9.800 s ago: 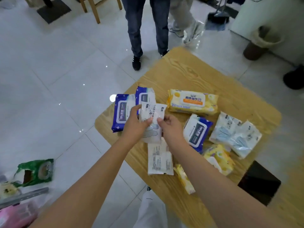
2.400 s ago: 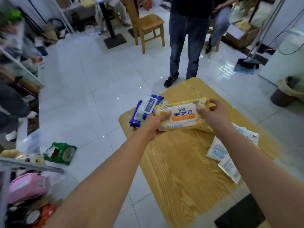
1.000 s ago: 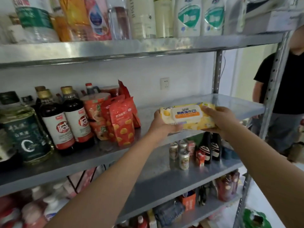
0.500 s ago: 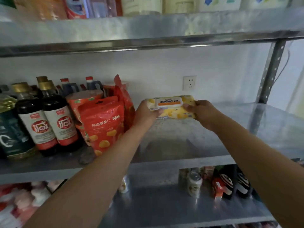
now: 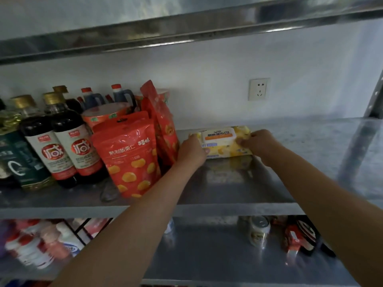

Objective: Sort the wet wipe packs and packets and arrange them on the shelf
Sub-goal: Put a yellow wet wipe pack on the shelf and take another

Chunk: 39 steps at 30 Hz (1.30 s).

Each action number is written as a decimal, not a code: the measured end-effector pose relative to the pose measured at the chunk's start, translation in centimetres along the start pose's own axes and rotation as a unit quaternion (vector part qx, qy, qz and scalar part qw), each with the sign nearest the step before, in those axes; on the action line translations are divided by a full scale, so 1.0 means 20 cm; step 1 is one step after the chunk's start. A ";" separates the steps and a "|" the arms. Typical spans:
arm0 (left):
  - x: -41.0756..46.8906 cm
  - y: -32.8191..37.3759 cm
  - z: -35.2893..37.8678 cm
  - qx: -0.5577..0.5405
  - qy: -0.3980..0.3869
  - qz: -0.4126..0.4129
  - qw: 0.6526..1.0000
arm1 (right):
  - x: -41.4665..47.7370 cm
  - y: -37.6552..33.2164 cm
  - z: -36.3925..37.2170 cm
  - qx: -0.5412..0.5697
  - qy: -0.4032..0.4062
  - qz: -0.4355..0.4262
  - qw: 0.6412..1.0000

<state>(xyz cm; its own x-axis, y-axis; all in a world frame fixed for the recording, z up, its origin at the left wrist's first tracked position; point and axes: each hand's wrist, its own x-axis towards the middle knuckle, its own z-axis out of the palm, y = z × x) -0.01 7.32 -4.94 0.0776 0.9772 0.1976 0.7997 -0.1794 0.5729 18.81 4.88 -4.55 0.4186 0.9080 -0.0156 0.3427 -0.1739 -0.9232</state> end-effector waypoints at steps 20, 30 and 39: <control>-0.38 0.18 -0.14 -0.194 -0.050 0.197 0.960 | -0.67 -0.02 -0.13 0.147 0.148 -0.081 0.975; -1.22 0.20 0.04 -0.371 -0.335 0.280 0.820 | -1.77 0.44 -0.19 0.189 0.352 0.005 0.916; -2.39 0.33 0.11 -0.362 -0.556 0.355 0.658 | -3.12 0.71 -0.34 0.190 0.579 0.092 0.787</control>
<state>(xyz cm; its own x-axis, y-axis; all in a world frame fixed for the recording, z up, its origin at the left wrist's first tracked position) 2.85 -40.32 -12.44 0.9890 0.0236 0.1464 -0.1360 -0.2483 0.9591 3.26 -56.84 -14.00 0.9934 -0.1146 -0.0054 0.0021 0.0650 -0.9979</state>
